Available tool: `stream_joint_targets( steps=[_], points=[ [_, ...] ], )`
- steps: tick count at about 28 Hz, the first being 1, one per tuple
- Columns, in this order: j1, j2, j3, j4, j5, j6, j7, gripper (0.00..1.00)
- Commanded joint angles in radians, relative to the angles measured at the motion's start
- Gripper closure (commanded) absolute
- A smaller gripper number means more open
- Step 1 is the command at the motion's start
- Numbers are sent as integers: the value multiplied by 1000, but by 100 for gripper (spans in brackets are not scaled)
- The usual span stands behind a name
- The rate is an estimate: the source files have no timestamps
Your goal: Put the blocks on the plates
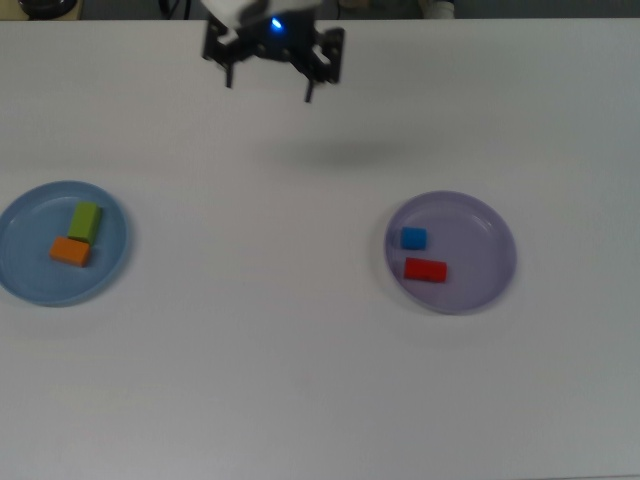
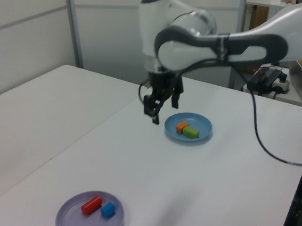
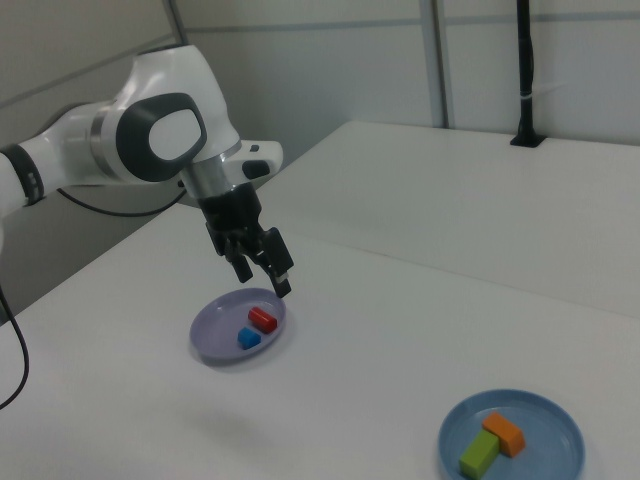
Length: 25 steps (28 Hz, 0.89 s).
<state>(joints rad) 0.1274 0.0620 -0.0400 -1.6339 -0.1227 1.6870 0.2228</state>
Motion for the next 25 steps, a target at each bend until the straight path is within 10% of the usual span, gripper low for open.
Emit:
stream_joint_targets(
  steps=[1,25],
  points=[
    [-63,-112,-4,-86,64,-4,-65,0],
    [-166,-79,6,-57,138,40,-137,0]
  ],
)
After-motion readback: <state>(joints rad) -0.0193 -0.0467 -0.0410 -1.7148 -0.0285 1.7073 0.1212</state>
